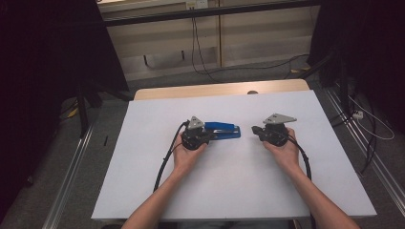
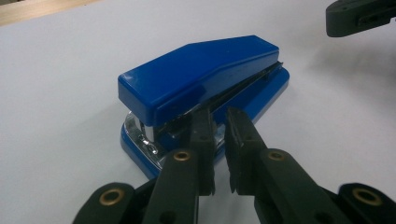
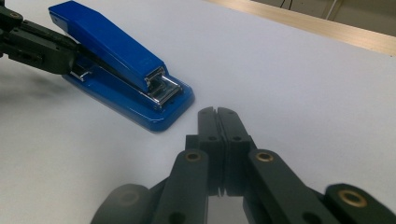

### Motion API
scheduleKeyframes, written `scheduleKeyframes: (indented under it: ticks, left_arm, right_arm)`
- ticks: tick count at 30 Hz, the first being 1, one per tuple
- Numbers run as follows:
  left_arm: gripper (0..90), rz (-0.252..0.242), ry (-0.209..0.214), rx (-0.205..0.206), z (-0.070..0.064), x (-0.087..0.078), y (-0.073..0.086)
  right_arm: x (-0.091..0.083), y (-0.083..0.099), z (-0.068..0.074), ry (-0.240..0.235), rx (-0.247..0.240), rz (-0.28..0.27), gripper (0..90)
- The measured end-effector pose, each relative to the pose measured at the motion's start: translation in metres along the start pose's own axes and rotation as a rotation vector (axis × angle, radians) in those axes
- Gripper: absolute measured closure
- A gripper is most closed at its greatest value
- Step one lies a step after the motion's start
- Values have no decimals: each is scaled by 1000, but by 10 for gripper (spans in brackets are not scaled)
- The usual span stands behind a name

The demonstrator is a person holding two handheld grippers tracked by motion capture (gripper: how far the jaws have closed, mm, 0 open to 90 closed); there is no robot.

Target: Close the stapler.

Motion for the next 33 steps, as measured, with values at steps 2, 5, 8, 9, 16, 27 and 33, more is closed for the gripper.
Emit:
scheduleKeyframes:
  ticks: [2,5,8,9,16,27,33]
  left_arm:
    - [796,-1,-4,-1,0,-2,-1]
    - [711,-2,-7,-19,1,-4,-1]
    - [681,-5,4,-20,0,-5,-1]
    - [671,-2,3,-18,-2,-6,0]
    - [548,-9,-14,-39,-3,-14,-1]
    - [316,-75,-57,-26,-2,-29,0]
    - [114,-75,-72,-27,-1,-34,0]
  right_arm:
    - [-1,0,1,-4,7,-3,874]
    - [-2,-1,1,-9,5,-13,841]
    - [-4,0,0,-4,18,-22,804]
    - [-5,0,0,-3,21,-28,799]
    - [-9,-2,-2,-6,33,-66,694]
    - [-8,-2,1,-25,56,-54,367]
    - [-10,-3,5,-23,74,-56,186]
Point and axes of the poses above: each handheld gripper's, and its own axes: x roughly forward along the jaws, y roughly out of its underside, z roughly to its left, the point moved 4 cm from there along x, roughly forward along the jaws
